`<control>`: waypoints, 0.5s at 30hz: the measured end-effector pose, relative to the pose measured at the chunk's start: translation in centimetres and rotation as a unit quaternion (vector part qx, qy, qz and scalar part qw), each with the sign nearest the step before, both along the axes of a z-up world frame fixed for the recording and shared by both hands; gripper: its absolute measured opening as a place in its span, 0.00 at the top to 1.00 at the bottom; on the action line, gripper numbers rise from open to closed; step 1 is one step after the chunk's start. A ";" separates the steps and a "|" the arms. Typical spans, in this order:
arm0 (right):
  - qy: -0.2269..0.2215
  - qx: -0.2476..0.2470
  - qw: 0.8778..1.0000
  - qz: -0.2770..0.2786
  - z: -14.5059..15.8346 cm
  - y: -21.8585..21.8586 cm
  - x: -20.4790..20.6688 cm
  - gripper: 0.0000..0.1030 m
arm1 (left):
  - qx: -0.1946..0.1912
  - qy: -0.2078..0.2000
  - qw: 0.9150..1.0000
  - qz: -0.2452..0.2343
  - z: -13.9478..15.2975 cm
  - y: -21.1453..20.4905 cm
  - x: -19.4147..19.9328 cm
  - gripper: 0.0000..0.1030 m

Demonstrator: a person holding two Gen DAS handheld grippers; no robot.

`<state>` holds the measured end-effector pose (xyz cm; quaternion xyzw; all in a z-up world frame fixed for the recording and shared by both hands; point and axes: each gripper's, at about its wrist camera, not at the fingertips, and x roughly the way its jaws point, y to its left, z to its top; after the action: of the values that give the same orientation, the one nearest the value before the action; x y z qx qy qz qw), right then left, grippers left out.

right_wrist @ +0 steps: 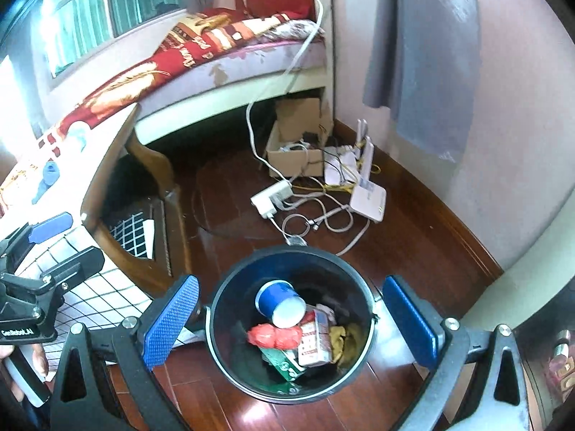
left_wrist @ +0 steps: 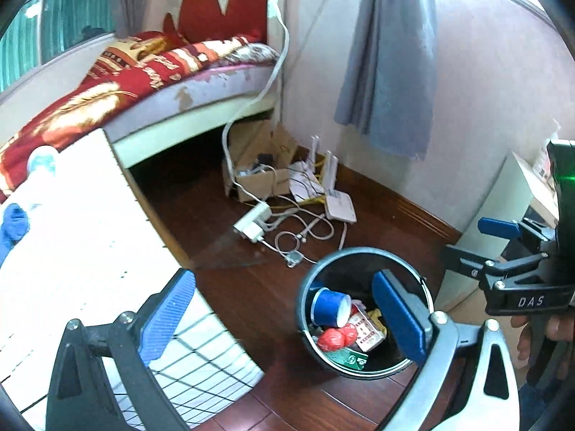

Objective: Collect trash
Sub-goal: 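Move both empty grippers back toward the table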

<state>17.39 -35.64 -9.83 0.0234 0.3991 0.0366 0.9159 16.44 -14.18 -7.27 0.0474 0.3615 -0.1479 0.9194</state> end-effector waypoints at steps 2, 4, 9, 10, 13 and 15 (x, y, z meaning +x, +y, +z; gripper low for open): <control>-0.008 -0.001 1.000 0.007 0.7 1.0 -0.1 0.00 | -0.001 -0.008 1.000 0.009 0.6 1.0 -0.2 0.03; -0.016 -0.002 1.000 0.016 1.2 2.0 -0.2 0.00 | 0.001 -0.014 1.000 0.018 1.2 2.0 -0.5 0.03; -0.031 -0.004 0.999 0.041 2.4 4.8 -0.1 0.00 | 0.003 -0.034 0.998 0.045 2.5 4.7 -1.5 0.03; -0.038 -0.005 0.998 0.045 2.7 5.5 -0.1 0.00 | 0.001 -0.039 0.998 0.050 2.7 5.3 -1.8 0.03; -0.062 -0.008 0.997 0.051 3.7 7.0 -0.2 0.00 | 0.001 -0.052 0.996 0.068 3.4 7.2 -2.5 0.03; -0.069 -0.001 0.996 0.057 4.2 8.1 -0.1 0.00 | -0.001 -0.057 0.995 0.081 3.8 8.8 -2.9 0.03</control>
<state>17.29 -27.57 -5.62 -0.0031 0.3353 0.0902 0.9378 13.58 -5.38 -3.48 0.0255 0.3105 -0.0703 0.9476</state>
